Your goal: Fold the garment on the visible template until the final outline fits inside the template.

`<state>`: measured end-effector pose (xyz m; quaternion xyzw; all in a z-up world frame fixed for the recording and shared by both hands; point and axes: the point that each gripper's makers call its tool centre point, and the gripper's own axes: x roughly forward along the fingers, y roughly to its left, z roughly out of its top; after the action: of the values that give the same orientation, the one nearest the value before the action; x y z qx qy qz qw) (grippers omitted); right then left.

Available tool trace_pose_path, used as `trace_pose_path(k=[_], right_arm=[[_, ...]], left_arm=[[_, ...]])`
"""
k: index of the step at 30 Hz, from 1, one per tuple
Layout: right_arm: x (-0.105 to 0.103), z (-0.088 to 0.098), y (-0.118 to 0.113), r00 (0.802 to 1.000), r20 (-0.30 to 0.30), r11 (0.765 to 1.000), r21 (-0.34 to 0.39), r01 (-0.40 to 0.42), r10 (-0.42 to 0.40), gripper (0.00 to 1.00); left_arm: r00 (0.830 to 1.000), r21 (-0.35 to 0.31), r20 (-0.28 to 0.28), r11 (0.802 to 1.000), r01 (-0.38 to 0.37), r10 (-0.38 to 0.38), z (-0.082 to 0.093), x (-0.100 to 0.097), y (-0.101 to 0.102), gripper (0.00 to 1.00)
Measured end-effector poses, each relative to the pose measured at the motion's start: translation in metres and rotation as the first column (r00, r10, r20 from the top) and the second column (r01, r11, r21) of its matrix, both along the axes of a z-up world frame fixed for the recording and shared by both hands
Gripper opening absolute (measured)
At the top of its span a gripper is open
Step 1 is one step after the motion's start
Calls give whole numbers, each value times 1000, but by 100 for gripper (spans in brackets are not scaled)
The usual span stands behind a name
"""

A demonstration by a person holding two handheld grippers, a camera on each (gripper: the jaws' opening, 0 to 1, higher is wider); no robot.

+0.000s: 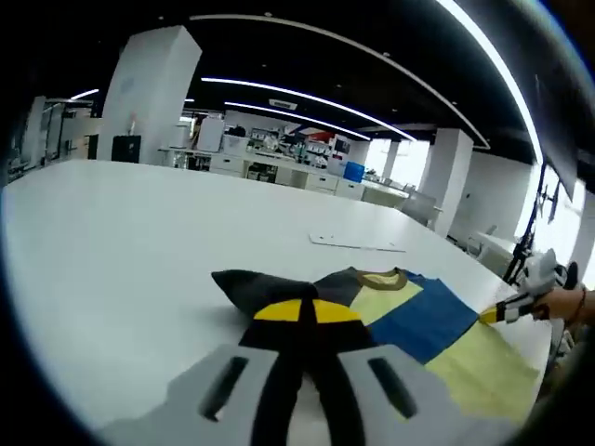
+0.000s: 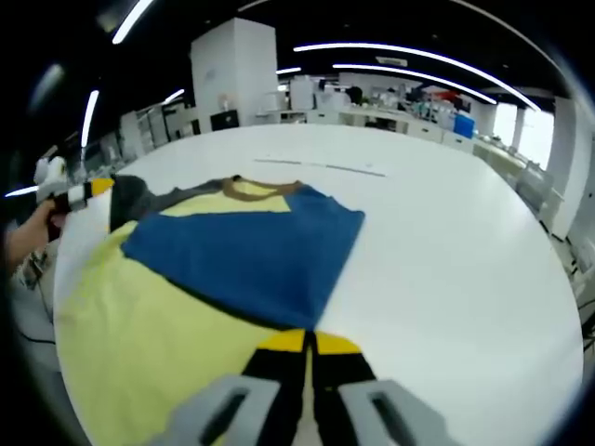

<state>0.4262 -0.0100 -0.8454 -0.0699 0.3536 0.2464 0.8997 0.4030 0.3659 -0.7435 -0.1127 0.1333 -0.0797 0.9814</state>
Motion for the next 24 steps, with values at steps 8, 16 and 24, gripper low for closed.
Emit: trace_pose_path(k=[8,16,24], right_arm=[[-3,0,1,1000,1,1000,17,11,-11,0],[0,-1,0,999,-3,997,66,42,-42,0],[0,-1,-1,999,-4,997,68,45,-45,0]], left_arm=[[993,9,24,994,112,-112,10,21,-55,0],[951,127,-27,943,309,-308,-9,19,-129,0],[892,267,-151,851,452,-426,-58,6,-170,0]])
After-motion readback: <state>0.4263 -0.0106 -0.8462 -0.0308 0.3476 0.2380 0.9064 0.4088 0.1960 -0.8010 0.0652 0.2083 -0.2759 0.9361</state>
